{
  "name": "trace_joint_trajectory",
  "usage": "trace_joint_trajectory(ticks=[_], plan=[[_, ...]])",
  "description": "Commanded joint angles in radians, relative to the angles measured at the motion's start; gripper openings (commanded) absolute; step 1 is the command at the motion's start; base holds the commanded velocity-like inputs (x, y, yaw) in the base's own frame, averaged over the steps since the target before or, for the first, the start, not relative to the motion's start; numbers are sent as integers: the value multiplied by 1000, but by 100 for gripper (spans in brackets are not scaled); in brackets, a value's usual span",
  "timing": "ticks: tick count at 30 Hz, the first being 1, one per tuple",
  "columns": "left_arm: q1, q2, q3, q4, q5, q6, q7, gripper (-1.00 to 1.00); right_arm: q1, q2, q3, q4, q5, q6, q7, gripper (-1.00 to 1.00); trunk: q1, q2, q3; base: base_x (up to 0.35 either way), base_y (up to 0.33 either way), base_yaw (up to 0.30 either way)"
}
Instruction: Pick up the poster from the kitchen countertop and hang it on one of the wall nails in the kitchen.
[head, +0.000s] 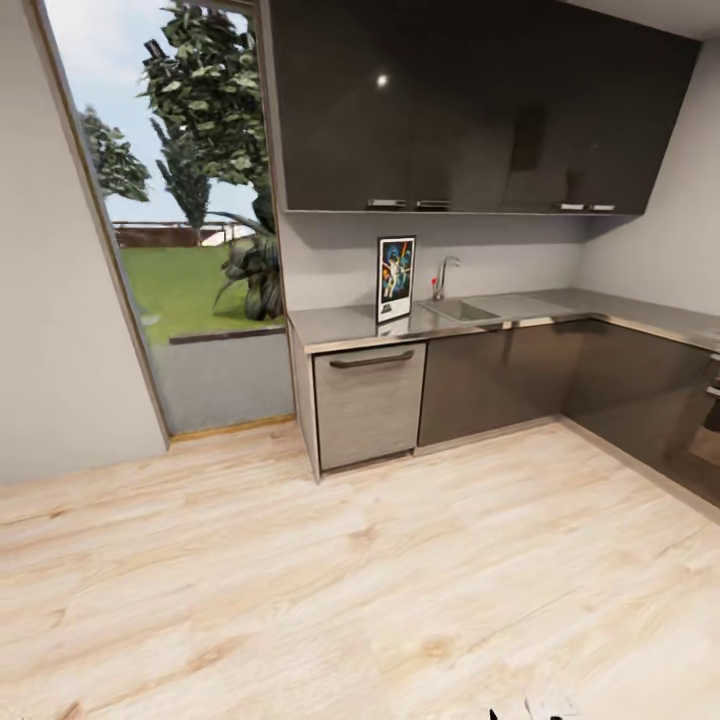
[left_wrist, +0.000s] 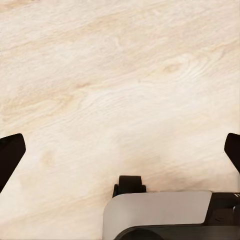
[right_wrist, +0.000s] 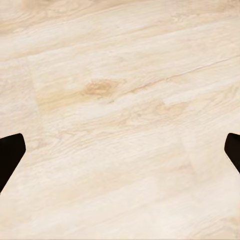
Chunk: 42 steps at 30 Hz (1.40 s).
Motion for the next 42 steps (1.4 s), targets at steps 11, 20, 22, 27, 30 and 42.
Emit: trace_joint_trajectory(ticks=[11, 20, 22, 27, 30, 42], plan=[[0, 8, 1, -2, 0, 0, -1, 100, -1, 0, 0, 1, 1, -4, 0, 100, 0, 0, -1, 285, -164, 291], [0, 20, 1, -3, 2, 2, -3, 100, -1, 0, 0, 1, 1, -4, 0, 100, 0, 0, -1, 335, 37, 291], [0, 20, 1, -3, 2, 2, -3, 100, -1, 0, 0, 1, 1, -4, 0, 100, 0, 0, -1, 334, 134, 222], [0, 22, 1, -3, 2, 2, -3, 100, -1, 0, 0, 1, 1, -4, 0, 100, 0, 0, -1, 332, 140, 78], [0, 23, 1, -3, 2, 1, -3, 100, -1, -1, 0, 1, 1, -4, 0, 100, 0, 0, -1, 332, 51, 15], [0, 24, 1, -3, 2, 0, -3, 100, -1, -2, -1, 2, -1, -4, 0, 100, 0, 0, -1, 315, -99, 1]])
